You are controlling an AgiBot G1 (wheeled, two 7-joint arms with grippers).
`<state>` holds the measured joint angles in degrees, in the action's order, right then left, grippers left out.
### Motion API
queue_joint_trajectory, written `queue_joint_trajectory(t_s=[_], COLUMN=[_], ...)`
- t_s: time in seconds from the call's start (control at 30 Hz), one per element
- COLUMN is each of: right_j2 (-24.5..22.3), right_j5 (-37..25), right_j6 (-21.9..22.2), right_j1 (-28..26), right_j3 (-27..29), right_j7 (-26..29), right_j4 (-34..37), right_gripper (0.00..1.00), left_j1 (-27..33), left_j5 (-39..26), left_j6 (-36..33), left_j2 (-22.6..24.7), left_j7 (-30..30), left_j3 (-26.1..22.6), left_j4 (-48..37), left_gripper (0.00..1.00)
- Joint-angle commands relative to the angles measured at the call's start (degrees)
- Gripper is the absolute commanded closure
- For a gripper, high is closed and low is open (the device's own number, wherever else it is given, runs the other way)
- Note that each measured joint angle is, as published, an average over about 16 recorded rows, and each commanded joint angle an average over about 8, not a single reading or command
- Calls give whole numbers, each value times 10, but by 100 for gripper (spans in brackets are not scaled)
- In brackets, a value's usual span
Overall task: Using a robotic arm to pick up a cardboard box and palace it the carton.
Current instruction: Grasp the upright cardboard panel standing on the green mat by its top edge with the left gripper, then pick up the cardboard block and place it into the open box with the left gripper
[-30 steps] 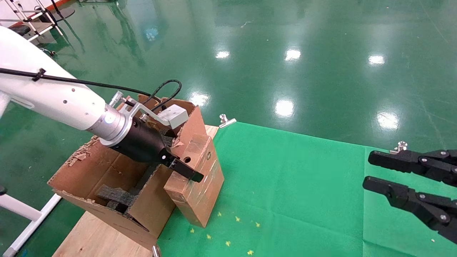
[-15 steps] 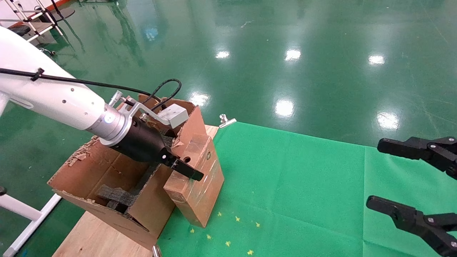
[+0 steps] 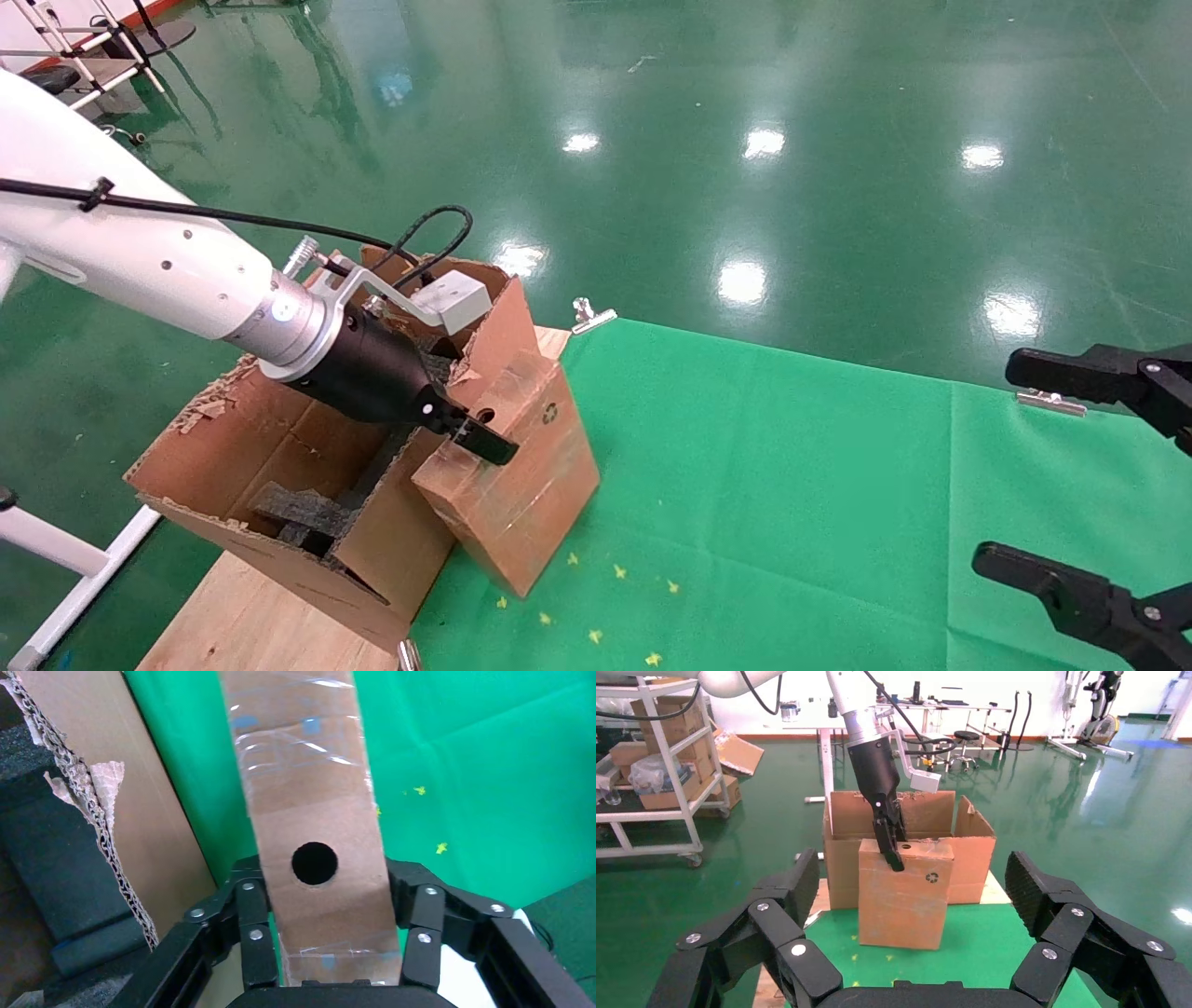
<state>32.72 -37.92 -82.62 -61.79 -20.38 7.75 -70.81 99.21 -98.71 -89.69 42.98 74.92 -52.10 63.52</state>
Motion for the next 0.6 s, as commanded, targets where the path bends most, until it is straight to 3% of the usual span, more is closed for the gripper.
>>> queue_joint_trajectory(t_s=[0.03,0.33,0.6], right_j2=[0,0,0], right_j5=[0,0,0], right_j6=[0,0,0], right_j1=[0,0,0], right_j3=[0,0,0], right_j7=[0,0,0], right_j4=[0,0,0], right_gripper=[0,0,0], left_j1=[0,6,53], left_j5=[0,9,58], left_j6=[0,5,21], left_j2=[0,-6,-32], left_j7=[0,-6,-64], left_j3=[0,4,44], left_j4=[0,2,-2], left_gripper=[100,100,100])
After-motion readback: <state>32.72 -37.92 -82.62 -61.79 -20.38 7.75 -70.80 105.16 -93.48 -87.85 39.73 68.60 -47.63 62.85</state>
